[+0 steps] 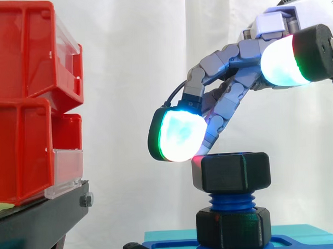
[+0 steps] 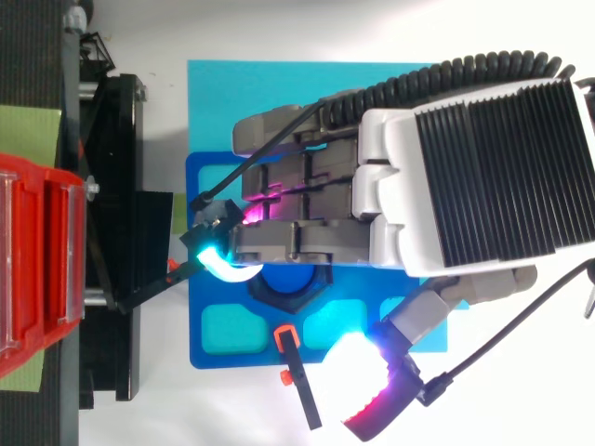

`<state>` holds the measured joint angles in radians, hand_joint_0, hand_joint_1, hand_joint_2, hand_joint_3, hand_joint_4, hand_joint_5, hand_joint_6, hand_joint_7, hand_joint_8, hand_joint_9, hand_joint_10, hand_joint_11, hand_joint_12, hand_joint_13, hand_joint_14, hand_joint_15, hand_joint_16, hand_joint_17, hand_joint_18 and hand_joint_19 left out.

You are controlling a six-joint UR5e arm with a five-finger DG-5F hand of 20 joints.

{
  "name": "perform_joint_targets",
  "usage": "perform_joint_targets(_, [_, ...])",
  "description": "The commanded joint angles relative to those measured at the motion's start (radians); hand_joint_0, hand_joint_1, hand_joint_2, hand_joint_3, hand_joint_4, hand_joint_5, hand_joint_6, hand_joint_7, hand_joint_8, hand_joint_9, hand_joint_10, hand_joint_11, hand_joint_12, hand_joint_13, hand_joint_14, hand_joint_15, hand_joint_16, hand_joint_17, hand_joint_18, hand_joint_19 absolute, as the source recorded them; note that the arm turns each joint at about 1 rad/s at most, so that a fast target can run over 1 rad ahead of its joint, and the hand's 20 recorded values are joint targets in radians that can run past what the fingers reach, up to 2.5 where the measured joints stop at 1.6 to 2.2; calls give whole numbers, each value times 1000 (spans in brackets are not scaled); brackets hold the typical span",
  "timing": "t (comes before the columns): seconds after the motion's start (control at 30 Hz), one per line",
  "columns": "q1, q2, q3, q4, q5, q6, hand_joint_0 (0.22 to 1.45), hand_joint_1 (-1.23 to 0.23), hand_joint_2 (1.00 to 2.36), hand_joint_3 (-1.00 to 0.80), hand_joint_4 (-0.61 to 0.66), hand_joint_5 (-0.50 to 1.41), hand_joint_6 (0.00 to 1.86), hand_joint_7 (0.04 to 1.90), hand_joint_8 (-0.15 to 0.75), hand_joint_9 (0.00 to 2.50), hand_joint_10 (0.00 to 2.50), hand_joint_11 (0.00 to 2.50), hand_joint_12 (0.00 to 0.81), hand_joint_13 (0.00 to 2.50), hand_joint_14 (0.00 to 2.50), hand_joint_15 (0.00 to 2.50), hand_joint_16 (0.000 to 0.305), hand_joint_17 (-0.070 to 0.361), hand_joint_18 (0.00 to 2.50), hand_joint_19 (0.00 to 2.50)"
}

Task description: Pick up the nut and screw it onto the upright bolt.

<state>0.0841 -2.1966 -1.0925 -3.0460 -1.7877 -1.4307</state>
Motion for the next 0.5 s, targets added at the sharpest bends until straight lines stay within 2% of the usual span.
perform_joint_targets(0.0, [-3, 0, 0, 0, 1, -2, 505, -190, 1000, -500, 190, -82, 502, 719, 203, 760, 0, 0, 213, 689, 0, 0, 24, 53, 398, 0])
perform_joint_targets(0.17, [-9, 0, 0, -11, -1, -11, 505, -191, 1000, -500, 192, -78, 502, 739, 203, 756, 0, 0, 211, 690, 0, 0, 24, 53, 396, 0])
perform_joint_targets(0.33, [-13, 0, -1, -16, -1, -20, 506, -191, 1000, -500, 211, -64, 503, 834, 209, 756, 0, 0, 212, 697, 0, 0, 24, 53, 402, 0])
perform_joint_targets(0.47, [-20, 0, -1, -27, -2, -25, 509, -197, 1000, -500, 234, -40, 504, 1032, 217, 771, 0, 0, 212, 713, 0, 0, 23, 52, 412, 0])
